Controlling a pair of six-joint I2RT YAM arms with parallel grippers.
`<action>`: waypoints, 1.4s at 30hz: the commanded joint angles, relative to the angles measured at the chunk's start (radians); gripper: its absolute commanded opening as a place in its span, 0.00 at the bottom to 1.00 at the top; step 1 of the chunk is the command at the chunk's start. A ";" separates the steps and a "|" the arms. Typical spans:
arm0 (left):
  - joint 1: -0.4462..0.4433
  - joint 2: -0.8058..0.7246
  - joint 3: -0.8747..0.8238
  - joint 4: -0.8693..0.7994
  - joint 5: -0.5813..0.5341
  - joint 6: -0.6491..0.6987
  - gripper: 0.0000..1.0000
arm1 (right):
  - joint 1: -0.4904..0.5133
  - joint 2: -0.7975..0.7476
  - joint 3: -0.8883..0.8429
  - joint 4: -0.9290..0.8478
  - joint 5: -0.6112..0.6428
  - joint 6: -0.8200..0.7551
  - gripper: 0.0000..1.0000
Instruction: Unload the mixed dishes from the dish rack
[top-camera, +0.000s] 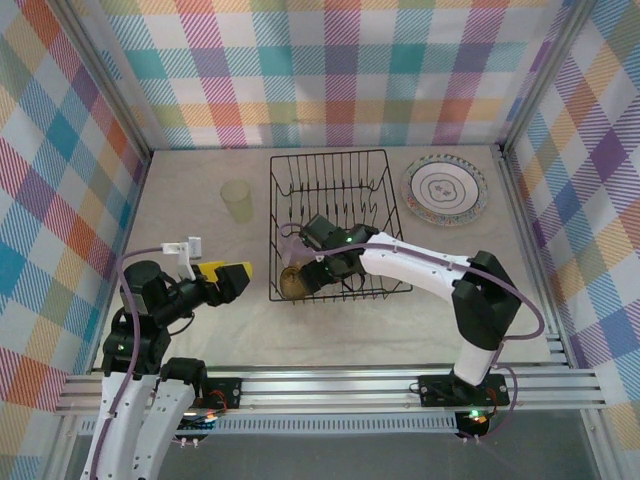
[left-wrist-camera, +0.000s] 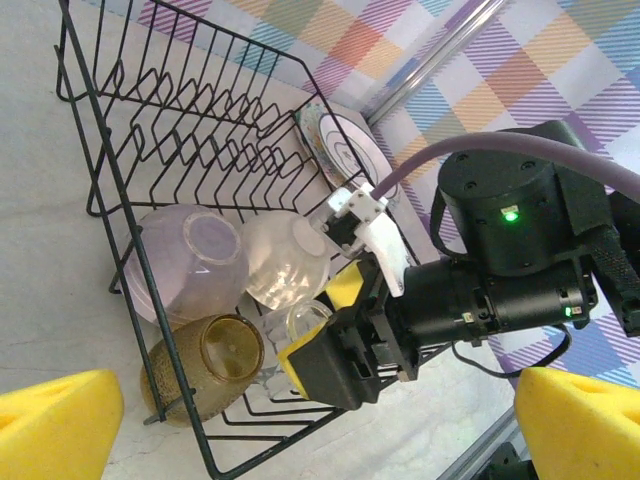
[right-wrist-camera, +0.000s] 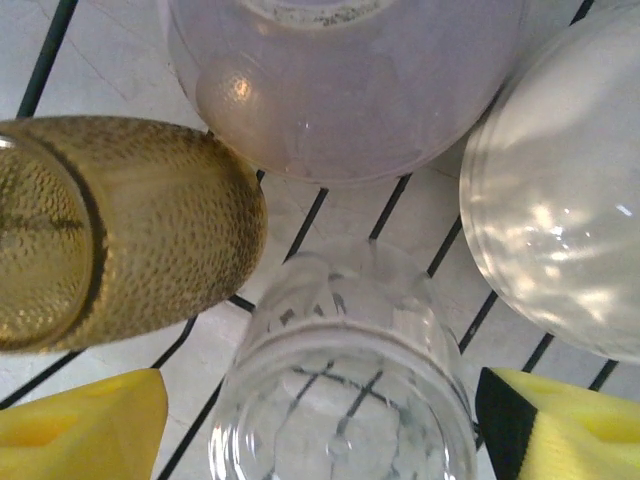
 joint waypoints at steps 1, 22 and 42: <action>-0.010 0.010 -0.009 0.003 -0.007 -0.010 1.00 | 0.007 0.026 0.041 -0.013 0.004 -0.001 0.79; -0.012 0.016 -0.009 0.006 -0.024 -0.025 1.00 | 0.000 -0.020 0.011 0.025 0.024 -0.024 0.51; -0.021 0.101 -0.042 0.170 0.105 -0.211 0.99 | -0.260 -0.319 -0.169 0.181 -0.263 0.030 0.35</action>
